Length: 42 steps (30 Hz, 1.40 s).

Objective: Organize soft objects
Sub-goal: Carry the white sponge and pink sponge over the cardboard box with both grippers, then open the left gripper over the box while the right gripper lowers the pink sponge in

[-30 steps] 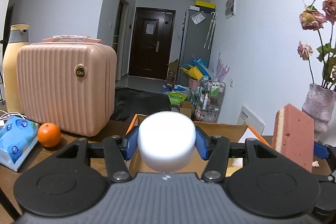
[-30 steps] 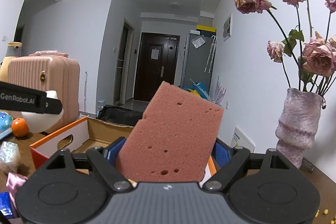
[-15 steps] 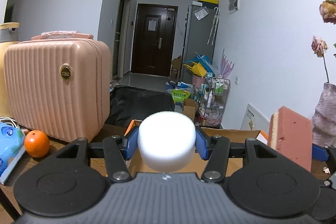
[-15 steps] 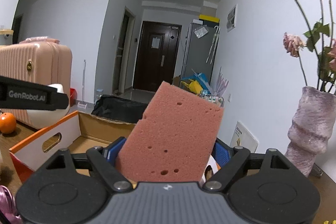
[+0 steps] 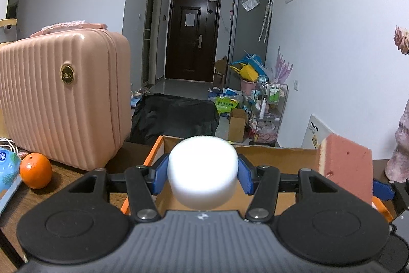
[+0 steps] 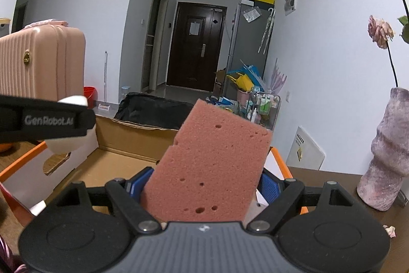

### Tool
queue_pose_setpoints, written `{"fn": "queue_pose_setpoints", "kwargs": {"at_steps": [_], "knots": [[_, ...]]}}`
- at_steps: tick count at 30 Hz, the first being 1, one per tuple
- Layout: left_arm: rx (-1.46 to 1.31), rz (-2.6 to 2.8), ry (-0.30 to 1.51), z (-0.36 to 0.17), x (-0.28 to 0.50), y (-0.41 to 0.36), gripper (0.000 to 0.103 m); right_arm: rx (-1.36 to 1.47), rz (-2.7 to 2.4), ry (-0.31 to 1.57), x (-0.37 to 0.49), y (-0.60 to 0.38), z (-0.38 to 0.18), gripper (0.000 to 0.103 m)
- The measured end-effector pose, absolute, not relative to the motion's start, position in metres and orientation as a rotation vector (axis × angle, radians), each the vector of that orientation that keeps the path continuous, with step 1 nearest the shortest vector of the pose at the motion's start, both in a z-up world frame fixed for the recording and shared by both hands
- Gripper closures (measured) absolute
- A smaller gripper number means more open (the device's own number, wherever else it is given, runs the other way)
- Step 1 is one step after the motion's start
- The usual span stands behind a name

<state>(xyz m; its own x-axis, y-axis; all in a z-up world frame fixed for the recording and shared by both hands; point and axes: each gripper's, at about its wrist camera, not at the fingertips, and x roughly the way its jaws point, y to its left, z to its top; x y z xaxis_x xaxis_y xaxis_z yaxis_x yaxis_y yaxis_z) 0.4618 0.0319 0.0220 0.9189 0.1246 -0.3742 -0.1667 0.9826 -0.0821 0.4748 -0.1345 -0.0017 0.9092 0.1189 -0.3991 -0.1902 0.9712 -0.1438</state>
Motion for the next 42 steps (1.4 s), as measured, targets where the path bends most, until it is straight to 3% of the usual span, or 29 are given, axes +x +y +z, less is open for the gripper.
{"fn": "queue_pose_setpoints", "kwargs": {"at_steps": [6,7,9,10,11,42], "knots": [[-0.104,0.144,0.385,0.019,0.464,0.031,0.044,-0.168,0.147,0.409,0.483,-0.134,0.001,0.017],[-0.107,0.145,0.383,0.019,0.463,0.032,0.040,-0.159,0.143,0.411,0.484,-0.135,0.001,0.013],[-0.118,0.147,0.372,0.021,0.462,0.034,0.019,-0.138,0.135,0.424,0.487,-0.137,0.000,0.002],[-0.130,0.148,0.366,0.022,0.460,0.035,0.005,-0.122,0.134,0.433,0.489,-0.139,0.000,0.000],[-0.138,0.157,0.359,0.022,0.459,0.036,0.000,-0.104,0.137,0.444,0.491,-0.141,0.000,0.000],[-0.182,0.152,0.334,0.042,0.425,0.040,0.000,-0.058,0.134,0.399,0.457,-0.168,0.012,0.000]]}}
